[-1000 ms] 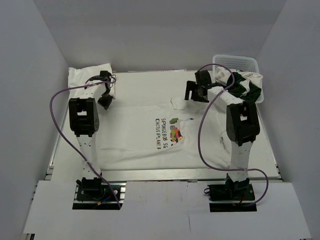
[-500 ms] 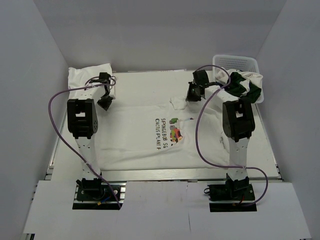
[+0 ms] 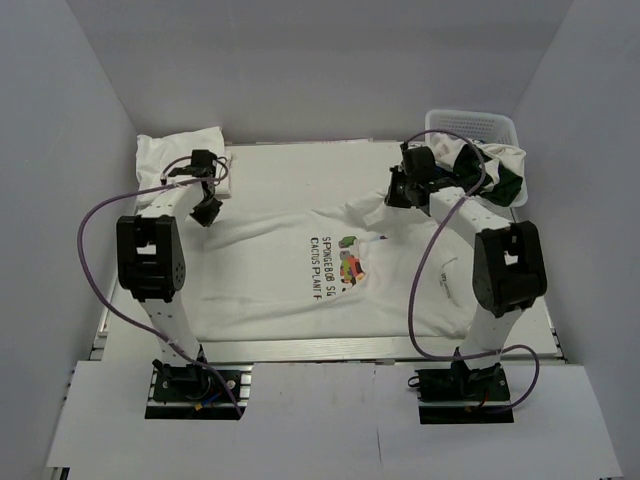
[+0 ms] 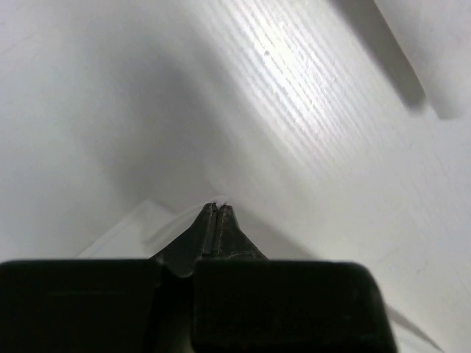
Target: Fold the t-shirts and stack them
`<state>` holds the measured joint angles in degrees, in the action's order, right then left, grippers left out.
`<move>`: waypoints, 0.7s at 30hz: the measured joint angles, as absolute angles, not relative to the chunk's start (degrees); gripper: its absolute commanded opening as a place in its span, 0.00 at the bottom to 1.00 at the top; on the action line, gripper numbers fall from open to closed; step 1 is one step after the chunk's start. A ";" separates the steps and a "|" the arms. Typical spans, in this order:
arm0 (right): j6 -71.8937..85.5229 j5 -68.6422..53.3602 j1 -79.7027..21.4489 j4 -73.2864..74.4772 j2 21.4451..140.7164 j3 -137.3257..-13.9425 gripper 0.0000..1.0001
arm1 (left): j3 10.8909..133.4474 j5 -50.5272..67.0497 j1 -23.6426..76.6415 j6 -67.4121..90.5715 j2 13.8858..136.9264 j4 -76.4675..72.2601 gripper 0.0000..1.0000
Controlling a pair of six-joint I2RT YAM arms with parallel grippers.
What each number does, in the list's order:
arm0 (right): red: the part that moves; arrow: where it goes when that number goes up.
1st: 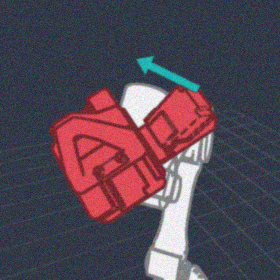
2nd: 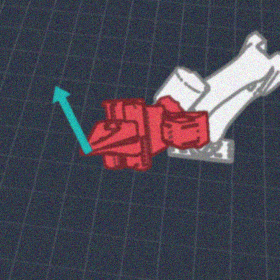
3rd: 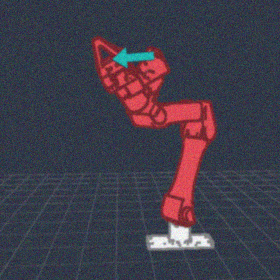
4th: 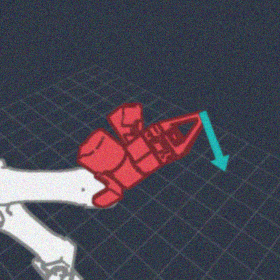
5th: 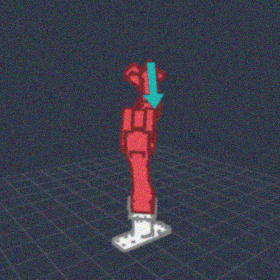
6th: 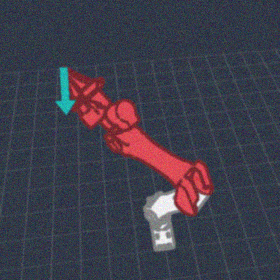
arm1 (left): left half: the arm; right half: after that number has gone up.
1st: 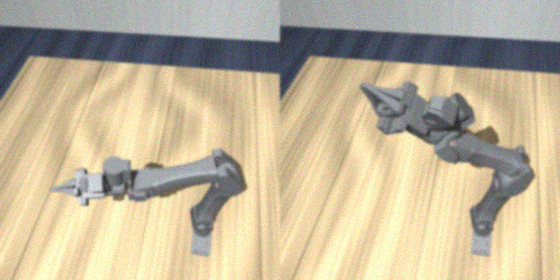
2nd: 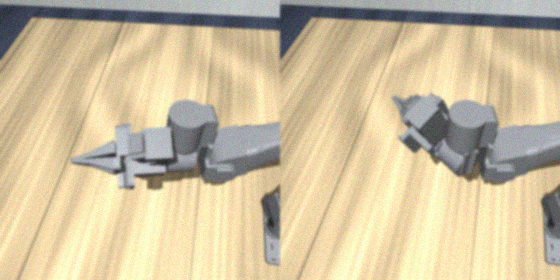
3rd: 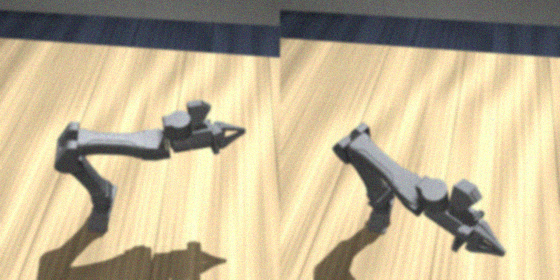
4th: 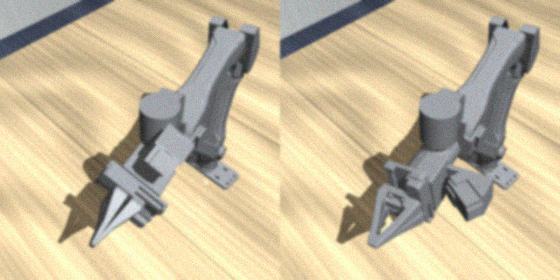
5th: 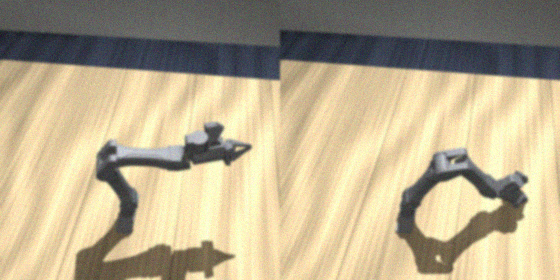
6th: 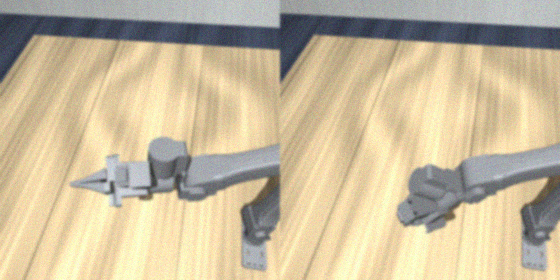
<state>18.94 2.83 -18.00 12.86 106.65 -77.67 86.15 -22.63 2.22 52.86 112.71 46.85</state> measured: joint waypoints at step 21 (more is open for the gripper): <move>17.87 2.11 -18.02 29.80 69.43 -51.77 0.00 | 59.35 -22.44 3.18 57.74 82.39 44.82 0.00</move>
